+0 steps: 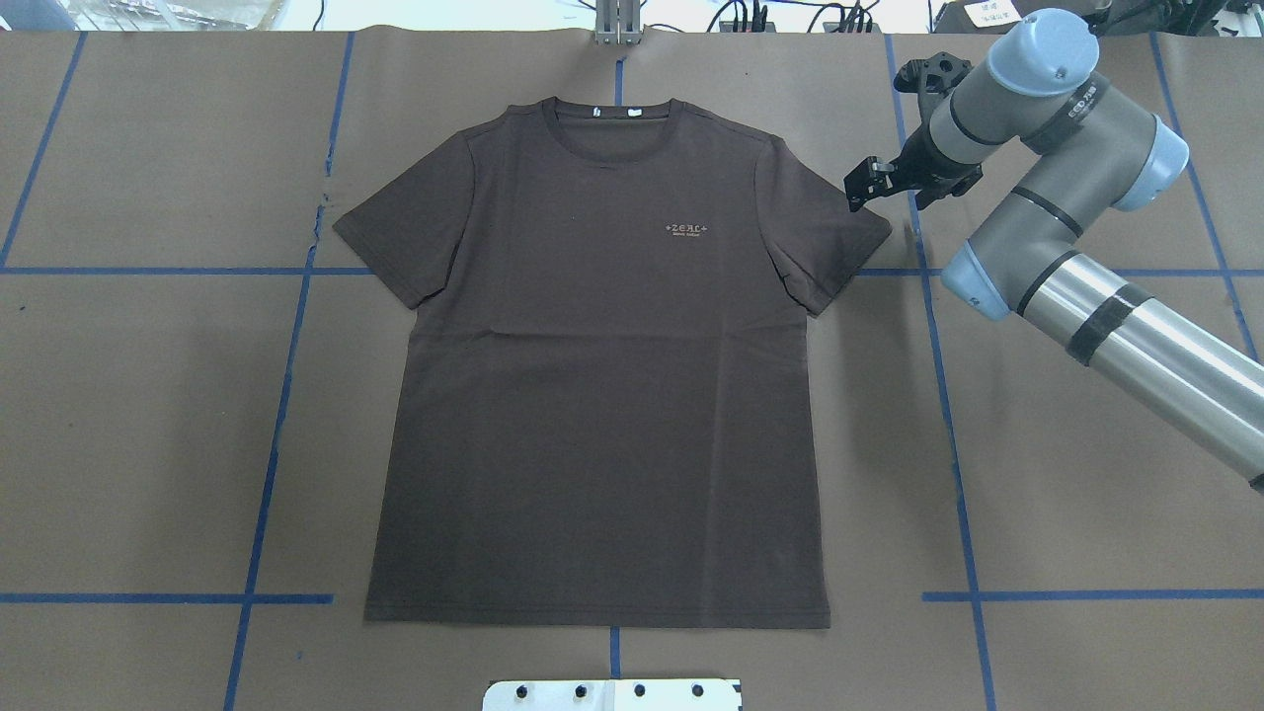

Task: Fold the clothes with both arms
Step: 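Move the right gripper to the sleeve nearest it and grasp it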

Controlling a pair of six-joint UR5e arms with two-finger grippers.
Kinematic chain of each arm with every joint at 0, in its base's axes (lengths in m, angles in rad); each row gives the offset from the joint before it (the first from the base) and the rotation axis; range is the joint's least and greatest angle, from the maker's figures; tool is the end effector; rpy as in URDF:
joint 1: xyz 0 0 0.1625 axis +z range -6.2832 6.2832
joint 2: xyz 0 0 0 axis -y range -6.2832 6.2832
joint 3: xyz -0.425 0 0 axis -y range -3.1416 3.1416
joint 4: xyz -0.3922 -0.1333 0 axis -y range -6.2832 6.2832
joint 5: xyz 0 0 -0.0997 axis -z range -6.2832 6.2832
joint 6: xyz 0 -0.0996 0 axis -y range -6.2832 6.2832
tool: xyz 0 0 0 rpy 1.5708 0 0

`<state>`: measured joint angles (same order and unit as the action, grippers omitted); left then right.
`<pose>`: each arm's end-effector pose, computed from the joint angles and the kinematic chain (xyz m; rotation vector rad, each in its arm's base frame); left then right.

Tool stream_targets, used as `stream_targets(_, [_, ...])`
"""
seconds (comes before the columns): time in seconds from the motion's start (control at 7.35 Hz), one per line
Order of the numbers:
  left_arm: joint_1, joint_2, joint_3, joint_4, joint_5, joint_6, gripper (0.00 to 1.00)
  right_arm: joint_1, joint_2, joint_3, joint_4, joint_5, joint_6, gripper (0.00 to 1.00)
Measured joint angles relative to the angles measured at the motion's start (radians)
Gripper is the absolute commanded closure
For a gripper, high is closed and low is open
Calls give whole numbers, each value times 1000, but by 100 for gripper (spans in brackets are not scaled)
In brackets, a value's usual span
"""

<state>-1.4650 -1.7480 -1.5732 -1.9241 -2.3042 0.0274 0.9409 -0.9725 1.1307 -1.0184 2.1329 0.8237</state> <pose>-0.0046 -0.5880 0.5239 0.4815 0.7372 0.3198 -0.3812 -0.6592 0.4507 0.1590 -0.8600 -0.0184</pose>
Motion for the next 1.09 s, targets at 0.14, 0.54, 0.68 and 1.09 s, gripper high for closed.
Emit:
stream_targets(0.14, [0, -1, 0, 0, -1, -1, 0, -10, 2, -2, -14, -1, -2, 0])
stream_targets(0.54, [0, -3, 0, 0, -1, -2, 0, -31, 2, -3, -43, 0, -4, 53])
stream_targets(0.68, [0, -5, 0, 0, -1, -2, 0, -32, 1, -3, -49, 1, -6, 69])
stream_targets(1.09, [0, -7, 0, 0, -1, -3, 0, -24, 2, -3, -63, 1, -16, 94])
